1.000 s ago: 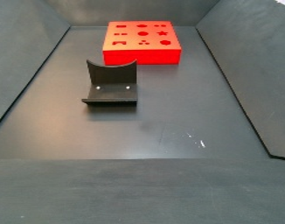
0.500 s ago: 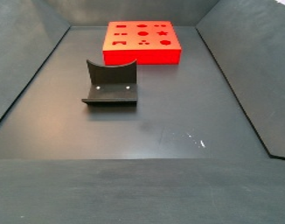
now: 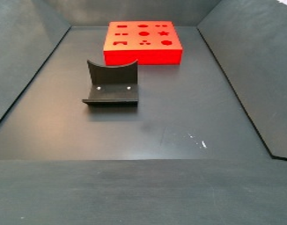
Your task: Insert the 3 prong object.
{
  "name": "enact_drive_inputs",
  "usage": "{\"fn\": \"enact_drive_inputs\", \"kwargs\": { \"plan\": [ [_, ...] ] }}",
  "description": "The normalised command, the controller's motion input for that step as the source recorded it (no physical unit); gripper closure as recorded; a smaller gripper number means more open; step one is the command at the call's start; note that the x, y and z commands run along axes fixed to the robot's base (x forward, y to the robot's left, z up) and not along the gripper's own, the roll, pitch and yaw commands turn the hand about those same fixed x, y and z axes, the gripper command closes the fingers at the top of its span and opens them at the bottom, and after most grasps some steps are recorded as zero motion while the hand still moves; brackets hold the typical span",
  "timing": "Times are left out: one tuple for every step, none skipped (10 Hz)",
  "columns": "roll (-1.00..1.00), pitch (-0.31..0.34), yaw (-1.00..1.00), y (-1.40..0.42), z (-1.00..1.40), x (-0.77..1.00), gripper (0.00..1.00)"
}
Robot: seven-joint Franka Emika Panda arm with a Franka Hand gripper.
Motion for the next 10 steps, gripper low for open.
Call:
{"fn": "enact_drive_inputs", "kwargs": {
  "plan": [
    [0.11,0.064,-0.11,0.31,-0.41,0.48,1.0],
    [0.17,0.066,-0.17,0.28,-0.44,0.51,1.0],
    [0.09,0.091,-0.23,0.13,-0.32,0.36,1.0],
    [0.08,0.079,-0.23,0.0,-0.38,0.28,1.0],
    [0.09,0.066,-0.2,0.0,-0.35,0.23,1.0],
    [0.07,0.063,-0.11,0.0,-0.27,0.19,1.0],
    [0.0,0.026,-0.01,0.01,-0.25,0.11,1.0],
    [0.0,0.06,0.01,0.18,-0.4,0.3,1.0],
    [-0.05,0.06,0.03,0.25,-0.48,0.29,1.0],
    [-0.08,0.087,0.0,0.21,-0.5,0.29,1.0]
  ]
}}
